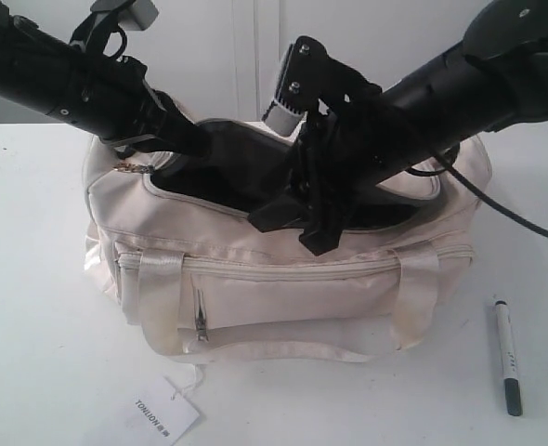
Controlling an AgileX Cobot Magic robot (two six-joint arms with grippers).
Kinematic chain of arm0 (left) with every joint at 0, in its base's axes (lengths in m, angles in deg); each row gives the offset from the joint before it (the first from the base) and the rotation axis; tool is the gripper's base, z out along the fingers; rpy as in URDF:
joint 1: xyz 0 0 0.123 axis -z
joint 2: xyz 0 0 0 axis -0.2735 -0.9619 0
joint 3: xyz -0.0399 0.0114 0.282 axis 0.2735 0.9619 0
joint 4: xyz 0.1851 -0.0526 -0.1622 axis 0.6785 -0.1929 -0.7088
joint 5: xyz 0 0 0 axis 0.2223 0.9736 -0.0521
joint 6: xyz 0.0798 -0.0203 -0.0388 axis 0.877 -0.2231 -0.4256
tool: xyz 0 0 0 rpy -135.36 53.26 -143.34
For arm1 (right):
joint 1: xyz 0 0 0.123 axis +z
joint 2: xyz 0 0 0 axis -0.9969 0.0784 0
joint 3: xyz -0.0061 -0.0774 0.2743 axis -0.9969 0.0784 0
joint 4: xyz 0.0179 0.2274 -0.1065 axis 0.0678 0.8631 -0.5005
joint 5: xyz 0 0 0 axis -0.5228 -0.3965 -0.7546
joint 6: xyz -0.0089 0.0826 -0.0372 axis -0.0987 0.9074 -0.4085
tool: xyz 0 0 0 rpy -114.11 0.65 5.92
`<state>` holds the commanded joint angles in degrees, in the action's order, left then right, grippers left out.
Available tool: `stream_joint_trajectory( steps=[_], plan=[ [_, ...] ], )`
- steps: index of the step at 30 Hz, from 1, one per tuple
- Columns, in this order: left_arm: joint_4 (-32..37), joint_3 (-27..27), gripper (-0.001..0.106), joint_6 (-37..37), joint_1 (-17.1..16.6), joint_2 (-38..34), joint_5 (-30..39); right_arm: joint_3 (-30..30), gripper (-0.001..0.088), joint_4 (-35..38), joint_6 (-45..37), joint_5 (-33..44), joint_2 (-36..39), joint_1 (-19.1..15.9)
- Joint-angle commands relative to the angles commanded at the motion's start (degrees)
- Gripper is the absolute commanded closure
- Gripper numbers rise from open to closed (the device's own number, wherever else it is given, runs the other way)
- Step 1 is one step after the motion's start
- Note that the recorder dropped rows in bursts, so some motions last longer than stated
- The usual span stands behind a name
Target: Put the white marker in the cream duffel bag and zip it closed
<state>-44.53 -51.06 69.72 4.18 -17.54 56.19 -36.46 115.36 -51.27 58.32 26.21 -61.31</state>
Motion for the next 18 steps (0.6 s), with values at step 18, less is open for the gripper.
stream_joint_trajectory(
  steps=[18],
  plan=[
    [0.0, 0.0, 0.105, 0.0, 0.0, 0.0, 0.5, 0.0, 0.0435, 14.9, -5.4, 0.1, 7.2, 0.0]
  ],
)
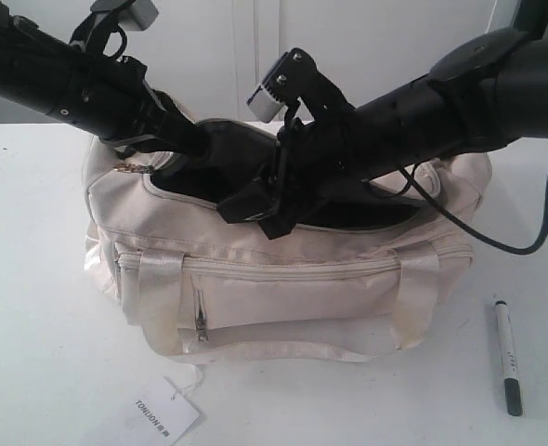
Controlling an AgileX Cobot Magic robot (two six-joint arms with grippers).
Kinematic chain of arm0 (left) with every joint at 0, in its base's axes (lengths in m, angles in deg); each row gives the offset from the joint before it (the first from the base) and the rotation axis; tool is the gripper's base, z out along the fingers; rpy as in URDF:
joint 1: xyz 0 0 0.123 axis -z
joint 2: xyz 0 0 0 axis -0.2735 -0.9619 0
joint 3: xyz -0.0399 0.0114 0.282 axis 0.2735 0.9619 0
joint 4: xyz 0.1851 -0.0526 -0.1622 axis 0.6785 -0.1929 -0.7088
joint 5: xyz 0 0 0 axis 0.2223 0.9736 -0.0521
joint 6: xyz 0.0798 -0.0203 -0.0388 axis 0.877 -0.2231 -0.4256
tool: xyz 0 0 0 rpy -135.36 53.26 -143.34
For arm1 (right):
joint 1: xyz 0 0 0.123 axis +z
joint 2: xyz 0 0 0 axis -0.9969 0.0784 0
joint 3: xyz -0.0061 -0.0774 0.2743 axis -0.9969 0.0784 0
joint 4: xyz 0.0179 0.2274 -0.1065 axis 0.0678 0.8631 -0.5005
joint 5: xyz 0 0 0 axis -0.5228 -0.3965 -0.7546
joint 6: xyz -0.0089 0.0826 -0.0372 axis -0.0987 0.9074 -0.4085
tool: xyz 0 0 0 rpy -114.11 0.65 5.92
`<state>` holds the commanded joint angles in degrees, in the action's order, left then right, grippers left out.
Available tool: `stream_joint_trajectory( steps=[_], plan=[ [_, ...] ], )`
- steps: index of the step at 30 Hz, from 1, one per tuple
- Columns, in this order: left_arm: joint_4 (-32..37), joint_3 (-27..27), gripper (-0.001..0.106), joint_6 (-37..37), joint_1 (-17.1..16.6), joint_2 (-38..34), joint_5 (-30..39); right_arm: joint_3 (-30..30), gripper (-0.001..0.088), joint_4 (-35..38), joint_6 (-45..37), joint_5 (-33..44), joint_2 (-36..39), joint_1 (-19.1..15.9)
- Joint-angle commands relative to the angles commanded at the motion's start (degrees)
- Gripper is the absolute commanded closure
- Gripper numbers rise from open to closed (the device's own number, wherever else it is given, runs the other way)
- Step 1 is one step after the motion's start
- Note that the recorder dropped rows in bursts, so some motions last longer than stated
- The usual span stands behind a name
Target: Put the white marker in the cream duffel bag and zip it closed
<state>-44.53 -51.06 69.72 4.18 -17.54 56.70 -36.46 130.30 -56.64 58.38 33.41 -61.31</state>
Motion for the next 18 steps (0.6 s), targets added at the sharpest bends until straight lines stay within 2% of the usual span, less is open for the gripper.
stream_joint_trajectory(
  steps=[8, 18],
  plan=[
    [0.0, 0.0, 0.105, 0.0, 0.0, 0.0, 0.2, 0.0, 0.0444, 0.0, 0.0, 2.1, 2.1, 0.0],
    [0.0, 0.0, 0.105, 0.0, 0.0, 0.0, 0.2, 0.0, 0.0621, -0.9, 0.4, 5.1, 2.1, 0.0]
  ],
)
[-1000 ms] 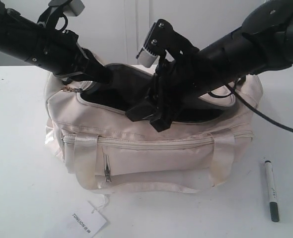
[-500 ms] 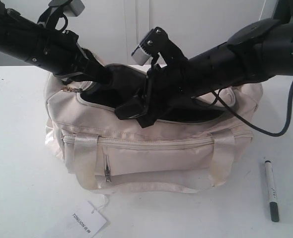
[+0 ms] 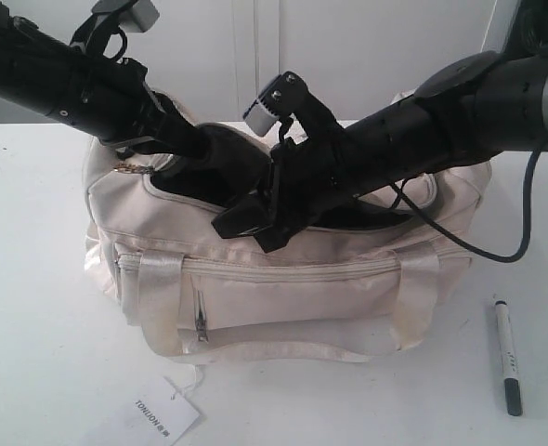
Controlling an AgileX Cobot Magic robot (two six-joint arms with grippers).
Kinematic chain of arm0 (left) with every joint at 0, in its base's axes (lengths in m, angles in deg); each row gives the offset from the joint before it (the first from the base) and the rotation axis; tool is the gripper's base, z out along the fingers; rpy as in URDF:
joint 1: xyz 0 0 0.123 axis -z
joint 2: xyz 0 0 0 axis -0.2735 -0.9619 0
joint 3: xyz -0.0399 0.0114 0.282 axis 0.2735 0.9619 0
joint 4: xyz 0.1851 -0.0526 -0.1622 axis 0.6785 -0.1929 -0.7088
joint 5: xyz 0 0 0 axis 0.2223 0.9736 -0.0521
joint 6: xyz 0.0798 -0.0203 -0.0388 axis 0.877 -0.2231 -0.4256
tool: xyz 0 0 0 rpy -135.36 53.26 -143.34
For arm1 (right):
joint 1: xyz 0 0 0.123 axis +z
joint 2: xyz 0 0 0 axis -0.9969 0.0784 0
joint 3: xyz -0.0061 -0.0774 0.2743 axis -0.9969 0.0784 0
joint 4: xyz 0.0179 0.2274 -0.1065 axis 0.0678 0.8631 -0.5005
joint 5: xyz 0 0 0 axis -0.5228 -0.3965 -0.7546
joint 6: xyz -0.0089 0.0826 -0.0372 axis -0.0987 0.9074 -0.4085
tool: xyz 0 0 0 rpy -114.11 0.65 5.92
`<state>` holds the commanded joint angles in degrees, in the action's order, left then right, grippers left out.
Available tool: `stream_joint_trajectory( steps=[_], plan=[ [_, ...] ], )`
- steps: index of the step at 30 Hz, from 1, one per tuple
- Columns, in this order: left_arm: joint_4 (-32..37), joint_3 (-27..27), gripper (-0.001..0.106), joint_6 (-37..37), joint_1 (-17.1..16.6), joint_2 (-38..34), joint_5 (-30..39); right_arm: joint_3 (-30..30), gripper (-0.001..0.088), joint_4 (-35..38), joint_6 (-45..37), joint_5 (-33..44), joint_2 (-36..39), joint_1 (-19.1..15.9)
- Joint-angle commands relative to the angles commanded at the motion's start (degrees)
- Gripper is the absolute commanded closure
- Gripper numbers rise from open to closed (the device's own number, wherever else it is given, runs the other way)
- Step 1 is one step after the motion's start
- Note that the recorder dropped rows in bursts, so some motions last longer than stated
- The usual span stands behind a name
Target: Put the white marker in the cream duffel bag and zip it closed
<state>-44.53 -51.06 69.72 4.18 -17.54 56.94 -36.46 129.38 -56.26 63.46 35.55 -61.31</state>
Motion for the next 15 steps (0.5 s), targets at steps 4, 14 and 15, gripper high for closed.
stream_joint_trajectory(
  steps=[4, 14, 15],
  plan=[
    [0.0, 0.0, 0.105, 0.0, 0.0, 0.0, 0.0, 0.0, 0.074, -0.5, 0.0, 3.7, 0.0, 0.0],
    [0.0, 0.0, 0.105, 0.0, 0.0, 0.0, -0.2, 0.0, 0.0868, -2.9, 0.0, 7.0, -0.1, 0.0],
    [0.0, 0.0, 0.105, 0.0, 0.0, 0.0, -0.4, 0.0, 0.0868, -2.9, 0.0, 7.0, -0.2, 0.0]
  ],
)
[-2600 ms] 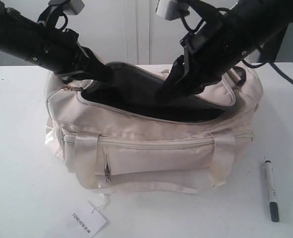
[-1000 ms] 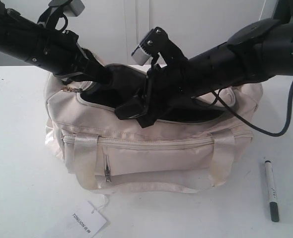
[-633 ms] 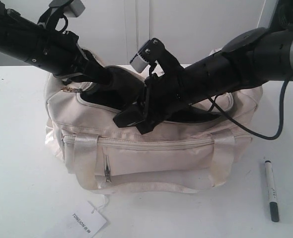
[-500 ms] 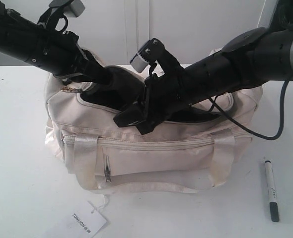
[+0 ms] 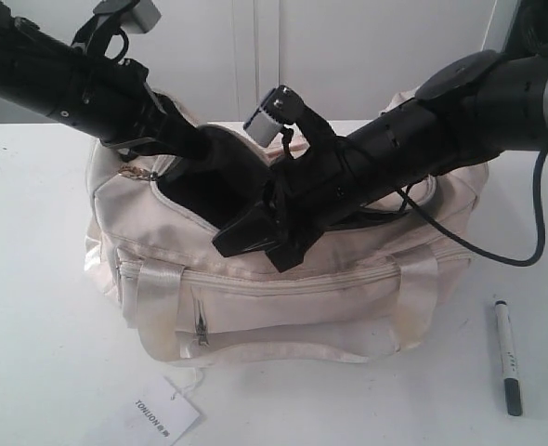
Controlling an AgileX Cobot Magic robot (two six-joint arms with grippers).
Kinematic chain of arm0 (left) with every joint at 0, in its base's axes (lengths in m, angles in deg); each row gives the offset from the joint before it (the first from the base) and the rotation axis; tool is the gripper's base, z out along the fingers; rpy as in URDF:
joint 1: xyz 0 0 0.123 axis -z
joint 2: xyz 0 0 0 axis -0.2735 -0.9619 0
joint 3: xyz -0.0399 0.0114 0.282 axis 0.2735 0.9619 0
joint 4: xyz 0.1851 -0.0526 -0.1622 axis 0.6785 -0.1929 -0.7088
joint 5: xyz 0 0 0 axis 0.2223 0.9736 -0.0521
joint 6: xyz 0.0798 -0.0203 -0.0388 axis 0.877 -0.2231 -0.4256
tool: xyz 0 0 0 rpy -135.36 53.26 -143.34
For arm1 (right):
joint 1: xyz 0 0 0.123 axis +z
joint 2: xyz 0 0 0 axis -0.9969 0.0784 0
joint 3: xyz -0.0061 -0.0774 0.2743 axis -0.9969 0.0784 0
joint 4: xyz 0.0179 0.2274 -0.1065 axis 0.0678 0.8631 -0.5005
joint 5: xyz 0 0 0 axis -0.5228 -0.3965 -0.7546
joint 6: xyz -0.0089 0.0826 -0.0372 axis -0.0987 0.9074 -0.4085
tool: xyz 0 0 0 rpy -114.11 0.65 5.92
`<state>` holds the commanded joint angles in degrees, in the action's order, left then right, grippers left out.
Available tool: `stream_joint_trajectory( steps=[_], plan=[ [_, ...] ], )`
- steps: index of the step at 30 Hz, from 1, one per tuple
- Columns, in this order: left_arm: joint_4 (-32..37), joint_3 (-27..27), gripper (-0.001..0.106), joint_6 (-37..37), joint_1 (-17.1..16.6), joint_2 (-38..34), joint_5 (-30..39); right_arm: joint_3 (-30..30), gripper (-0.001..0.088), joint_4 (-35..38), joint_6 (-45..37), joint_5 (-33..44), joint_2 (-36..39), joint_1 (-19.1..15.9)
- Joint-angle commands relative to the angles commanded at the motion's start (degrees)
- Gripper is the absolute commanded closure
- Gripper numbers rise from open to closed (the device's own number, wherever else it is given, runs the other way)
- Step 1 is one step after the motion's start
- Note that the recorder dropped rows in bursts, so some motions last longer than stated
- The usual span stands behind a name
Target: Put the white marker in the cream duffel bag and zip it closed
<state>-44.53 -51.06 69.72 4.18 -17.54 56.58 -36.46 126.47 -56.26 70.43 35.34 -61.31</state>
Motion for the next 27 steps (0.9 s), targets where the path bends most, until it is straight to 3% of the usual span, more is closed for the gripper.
stream_joint_trajectory(
  steps=[11, 27],
  plan=[
    [0.0, 0.0, 0.105, 4.5, 0.0, 0.0, -6.3, 0.0, 0.0868, 0.1, 0.0, 1.3, -1.6, 0.0],
    [-0.2, 0.0, 0.105, 4.5, 0.0, 0.0, -26.6, 0.0, 0.0868, 0.1, 0.0, 4.0, -1.9, 0.0]
  ],
)
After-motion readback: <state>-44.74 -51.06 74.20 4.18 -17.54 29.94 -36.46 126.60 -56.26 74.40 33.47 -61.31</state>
